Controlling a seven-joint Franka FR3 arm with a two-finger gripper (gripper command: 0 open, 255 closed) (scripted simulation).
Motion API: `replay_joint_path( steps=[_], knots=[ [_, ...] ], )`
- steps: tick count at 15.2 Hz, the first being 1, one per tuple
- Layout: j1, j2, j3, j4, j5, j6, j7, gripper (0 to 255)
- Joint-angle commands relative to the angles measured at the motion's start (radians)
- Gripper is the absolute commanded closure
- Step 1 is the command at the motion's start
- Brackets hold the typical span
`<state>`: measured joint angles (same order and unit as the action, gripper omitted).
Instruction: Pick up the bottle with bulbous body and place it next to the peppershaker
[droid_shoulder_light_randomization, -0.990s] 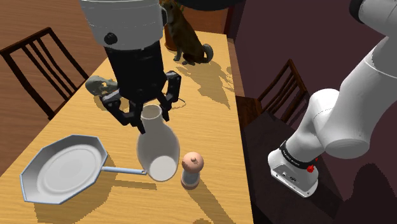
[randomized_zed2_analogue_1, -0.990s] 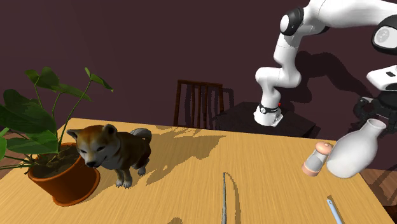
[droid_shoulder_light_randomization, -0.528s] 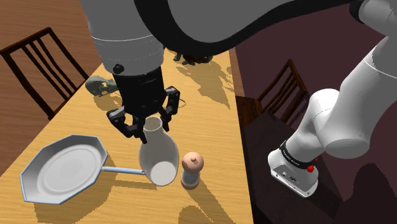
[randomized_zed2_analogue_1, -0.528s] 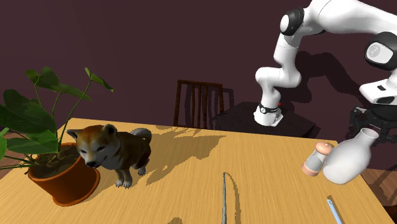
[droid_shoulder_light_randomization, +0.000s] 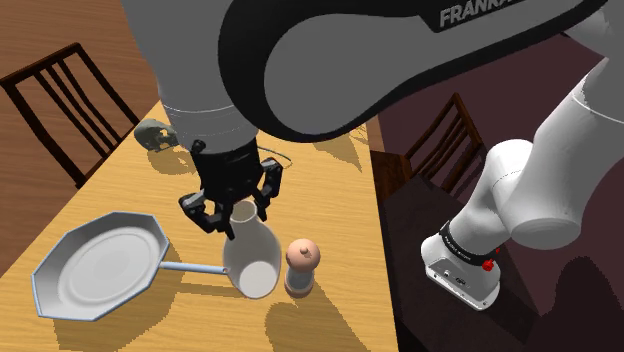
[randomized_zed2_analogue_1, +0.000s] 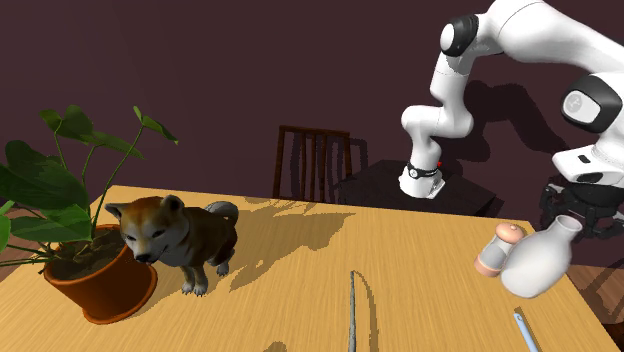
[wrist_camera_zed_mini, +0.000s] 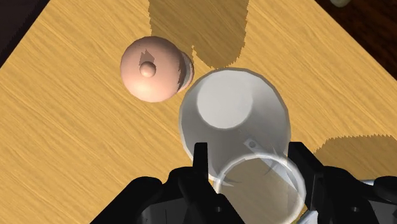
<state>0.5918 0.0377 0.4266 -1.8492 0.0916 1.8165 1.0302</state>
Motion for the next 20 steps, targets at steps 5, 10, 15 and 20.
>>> replay_joint_path(
  steps=[5,10,15,20],
  knots=[
    [0.001,0.013,0.000,-0.066,-0.004,0.079,-0.004,255],
    [0.003,0.034,0.001,-0.118,-0.010,0.150,-0.004,255],
    [0.003,0.034,0.001,-0.118,-0.010,0.150,-0.004,255],
    [0.003,0.034,0.001,-0.118,-0.010,0.150,-0.004,0]
  ],
)
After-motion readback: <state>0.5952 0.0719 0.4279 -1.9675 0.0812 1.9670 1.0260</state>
